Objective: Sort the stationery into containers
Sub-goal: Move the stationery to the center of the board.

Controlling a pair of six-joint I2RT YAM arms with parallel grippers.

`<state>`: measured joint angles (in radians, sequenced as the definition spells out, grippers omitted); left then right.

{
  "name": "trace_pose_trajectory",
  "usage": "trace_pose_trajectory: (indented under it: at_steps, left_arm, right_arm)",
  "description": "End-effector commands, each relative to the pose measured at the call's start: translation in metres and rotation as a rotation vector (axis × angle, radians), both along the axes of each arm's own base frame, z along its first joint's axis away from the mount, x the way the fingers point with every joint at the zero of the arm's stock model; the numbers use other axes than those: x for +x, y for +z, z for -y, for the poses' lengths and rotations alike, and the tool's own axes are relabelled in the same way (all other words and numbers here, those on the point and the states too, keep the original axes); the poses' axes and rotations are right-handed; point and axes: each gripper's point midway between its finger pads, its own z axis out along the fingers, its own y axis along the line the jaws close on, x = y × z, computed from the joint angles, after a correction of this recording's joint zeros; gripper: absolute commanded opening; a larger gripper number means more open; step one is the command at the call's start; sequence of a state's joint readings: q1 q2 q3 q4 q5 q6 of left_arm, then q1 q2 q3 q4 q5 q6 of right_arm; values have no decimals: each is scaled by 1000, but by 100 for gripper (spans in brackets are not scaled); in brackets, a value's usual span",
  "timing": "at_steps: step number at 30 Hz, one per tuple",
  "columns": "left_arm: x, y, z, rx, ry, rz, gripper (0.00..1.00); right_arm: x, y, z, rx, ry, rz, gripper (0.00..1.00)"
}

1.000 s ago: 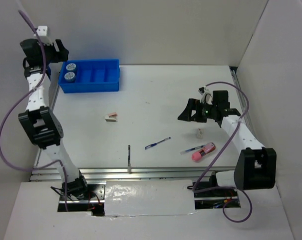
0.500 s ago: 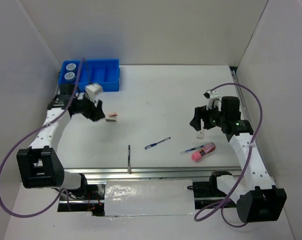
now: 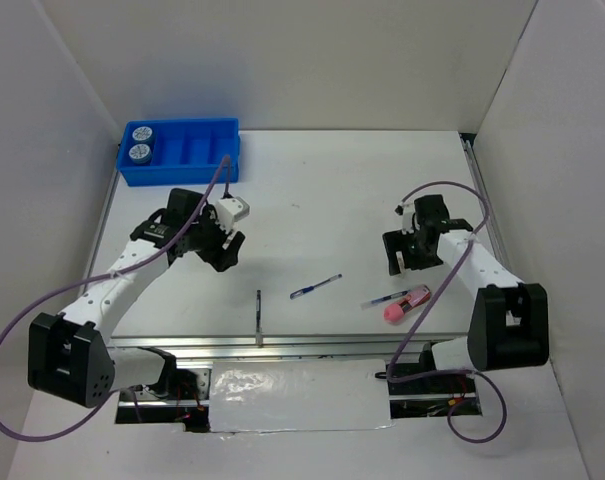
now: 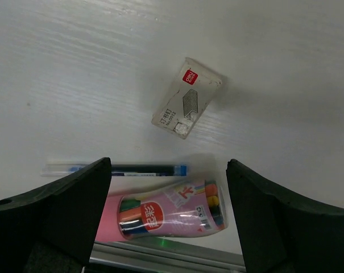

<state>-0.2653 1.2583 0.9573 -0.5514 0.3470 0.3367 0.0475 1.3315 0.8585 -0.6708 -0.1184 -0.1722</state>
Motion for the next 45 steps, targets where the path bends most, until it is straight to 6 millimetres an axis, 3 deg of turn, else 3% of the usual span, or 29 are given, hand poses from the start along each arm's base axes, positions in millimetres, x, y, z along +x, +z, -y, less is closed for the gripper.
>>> trace_pose_trajectory:
  at_steps: [1, 5, 14, 17, 20, 26, 29, 31, 32, 33, 35, 36, 37, 40, 41, 45]
  left_arm:
    - [23, 20, -16, 20, 168, 112, 81]
    - [27, 31, -31, 2, 267, 174, 84]
    - [26, 26, -45, -17, 322, 186, 84]
    - [28, 26, -49, -20, 333, 197, 84]
    - [31, 28, -53, -33, 348, 204, 84]
    - [37, 36, -69, -129, 411, 197, 86]
    - [40, 47, -76, -233, 417, 201, 87]
    - [44, 55, -86, -294, 460, 200, 88]
    - [45, 60, -84, -335, 450, 200, 88]
    - [48, 63, -94, -366, 489, 194, 89]
    - [49, 68, -95, -434, 497, 177, 90]
    - [50, 68, -105, -458, 535, 170, 90]
    - [50, 70, -106, -480, 535, 166, 91]
    - [53, 71, -118, -513, 567, 186, 91]
    - [53, 70, -120, -525, 570, 187, 92]
    - [55, 72, -119, -544, 564, 202, 92]
  right_arm:
    - [16, -4, 3, -50, -41, -1, 88]
    - [24, -26, 0, -57, -45, -52, 85]
    - [44, -50, -9, -59, -35, -115, 64]
    - [54, -49, -14, -57, -22, -101, 55]
    - [63, -47, -27, -46, 37, -97, 37]
    - [94, -17, -89, 8, 246, -2, 14]
    - [125, 11, -132, -7, 363, 105, 9]
    - [127, 3, -162, -31, 463, 97, 8]
    - [138, 16, -178, -30, 496, 136, 8]
    - [136, 4, -188, -48, 543, 109, 8]
    - [137, 11, -220, -48, 620, 144, 9]
    - [136, -1, -229, -60, 650, 127, 9]
    - [135, 3, -248, -64, 683, 151, 9]
    - [126, -17, -279, -100, 755, 134, 10]
    - [129, -13, -290, -99, 765, 156, 10]
    - [119, -29, -320, -100, 812, 159, 16]
